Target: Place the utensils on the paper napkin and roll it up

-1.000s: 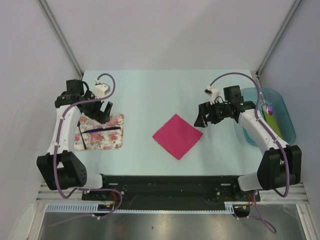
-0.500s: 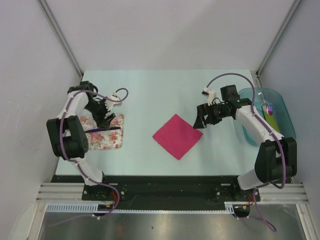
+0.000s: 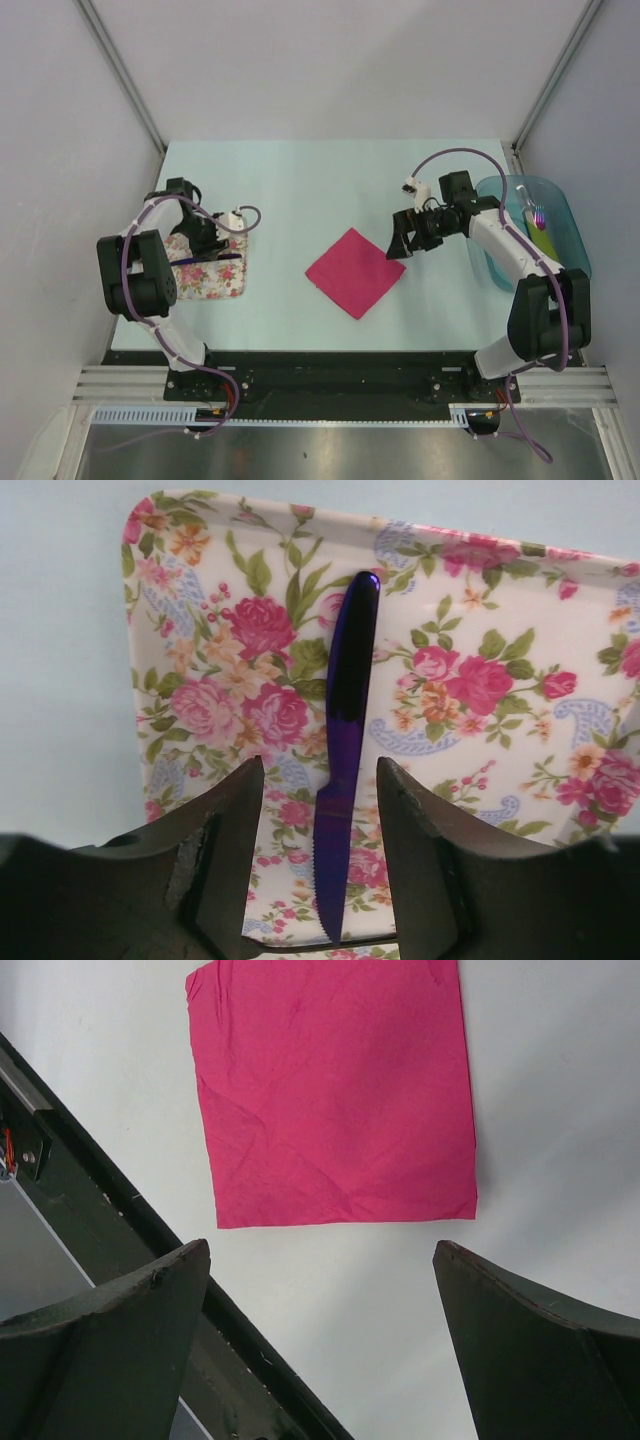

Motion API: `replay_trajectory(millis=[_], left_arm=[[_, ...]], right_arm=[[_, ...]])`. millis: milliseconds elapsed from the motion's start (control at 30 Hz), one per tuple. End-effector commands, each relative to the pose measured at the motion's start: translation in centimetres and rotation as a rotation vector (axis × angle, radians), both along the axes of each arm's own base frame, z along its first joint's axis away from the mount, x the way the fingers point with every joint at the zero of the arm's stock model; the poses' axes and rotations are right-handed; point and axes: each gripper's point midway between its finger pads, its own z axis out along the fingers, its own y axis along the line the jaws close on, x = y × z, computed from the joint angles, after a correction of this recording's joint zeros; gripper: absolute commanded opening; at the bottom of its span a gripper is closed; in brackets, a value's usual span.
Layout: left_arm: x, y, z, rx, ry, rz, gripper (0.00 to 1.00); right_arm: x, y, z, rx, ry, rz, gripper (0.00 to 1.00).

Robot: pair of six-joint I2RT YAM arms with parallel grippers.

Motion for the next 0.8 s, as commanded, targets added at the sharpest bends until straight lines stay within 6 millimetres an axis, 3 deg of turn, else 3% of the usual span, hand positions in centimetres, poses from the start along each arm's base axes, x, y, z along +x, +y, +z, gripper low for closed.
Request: replay_trajectory(millis=[0, 533, 633, 733, 767], left_arm=[[1.0, -0.4, 0.2, 0.002, -0.063, -0.085, 0.52], [-1.3, -0.2, -3.8, 0.022, 0.064, -0.108, 0.48], [-1.6, -0.3, -4.1, 0.027, 0.067, -0.118, 0.41], [-2.1, -0.5, -4.4, 0.050, 0.070, -0.137, 0.27], [-2.3, -0.8, -4.4, 0.057, 0.075, -0.147, 0.18]], right_arm=[[0.6, 0.2, 0.9, 0.014, -0.024, 0.008, 1.00], [0.9, 0.0, 0.1, 0.001, 0.007, 0.002, 1.00], [1.0, 0.1, 0.2, 0.004, 0.005, 0.004, 1.00], [1.3, -0.1, 0.4, 0.007, -0.005, -0.001, 1.00], [1.5, -0.2, 0.5, 0.010, -0.004, -0.008, 1.00]])
